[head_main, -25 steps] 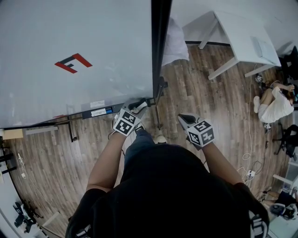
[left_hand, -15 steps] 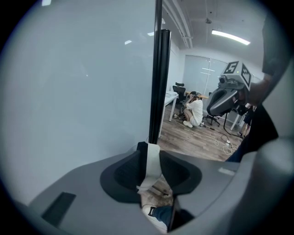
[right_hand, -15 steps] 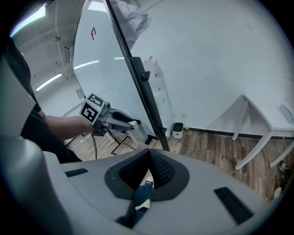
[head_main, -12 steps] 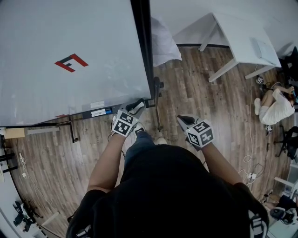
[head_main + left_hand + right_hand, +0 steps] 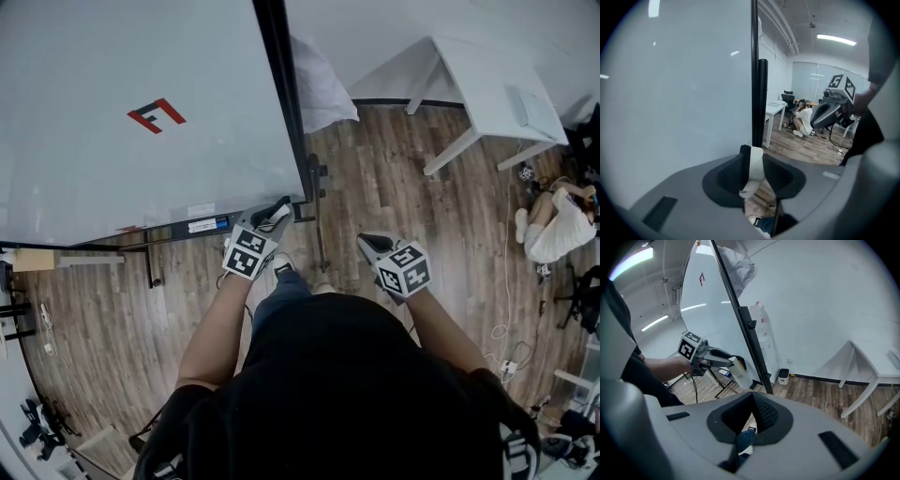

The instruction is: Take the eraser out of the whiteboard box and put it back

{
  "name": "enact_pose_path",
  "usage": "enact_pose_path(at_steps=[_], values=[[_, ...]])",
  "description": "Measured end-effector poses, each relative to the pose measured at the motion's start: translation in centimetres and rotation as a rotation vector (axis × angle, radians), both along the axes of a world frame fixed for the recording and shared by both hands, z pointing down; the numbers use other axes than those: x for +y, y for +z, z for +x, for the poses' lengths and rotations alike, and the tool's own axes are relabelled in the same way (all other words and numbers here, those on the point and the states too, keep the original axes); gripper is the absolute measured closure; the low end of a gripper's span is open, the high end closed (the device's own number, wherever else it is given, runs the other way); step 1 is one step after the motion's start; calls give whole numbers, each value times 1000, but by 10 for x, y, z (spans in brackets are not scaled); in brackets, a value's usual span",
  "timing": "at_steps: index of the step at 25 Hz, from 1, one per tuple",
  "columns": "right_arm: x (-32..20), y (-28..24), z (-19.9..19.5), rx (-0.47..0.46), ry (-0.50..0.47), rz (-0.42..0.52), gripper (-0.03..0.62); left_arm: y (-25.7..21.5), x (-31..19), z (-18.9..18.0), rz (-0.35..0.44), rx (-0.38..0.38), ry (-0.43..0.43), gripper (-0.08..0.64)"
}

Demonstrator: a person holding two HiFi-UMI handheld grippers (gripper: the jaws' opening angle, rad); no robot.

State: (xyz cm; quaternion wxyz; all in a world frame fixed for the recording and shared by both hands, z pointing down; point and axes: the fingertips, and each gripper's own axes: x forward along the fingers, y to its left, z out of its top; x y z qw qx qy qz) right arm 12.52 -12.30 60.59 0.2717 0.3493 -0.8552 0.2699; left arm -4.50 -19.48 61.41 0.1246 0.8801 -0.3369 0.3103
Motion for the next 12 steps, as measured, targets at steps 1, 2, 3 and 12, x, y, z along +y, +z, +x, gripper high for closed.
enact_pose_path(at_steps=[1,2,3,12], values=[[1,-1,1,-1,-3,2,595,-3,1,-1,4,3,-10,422],[2,-2,1,-1,-5,4,595,-5,2,-3,9,7,-22,422],[3,-3,2,-1,-8,7,595,-9,3,-4,15,12,-33,423],[3,-19,14,-3,-13,52,595,-46,17,-9,76,67,-101,423]])
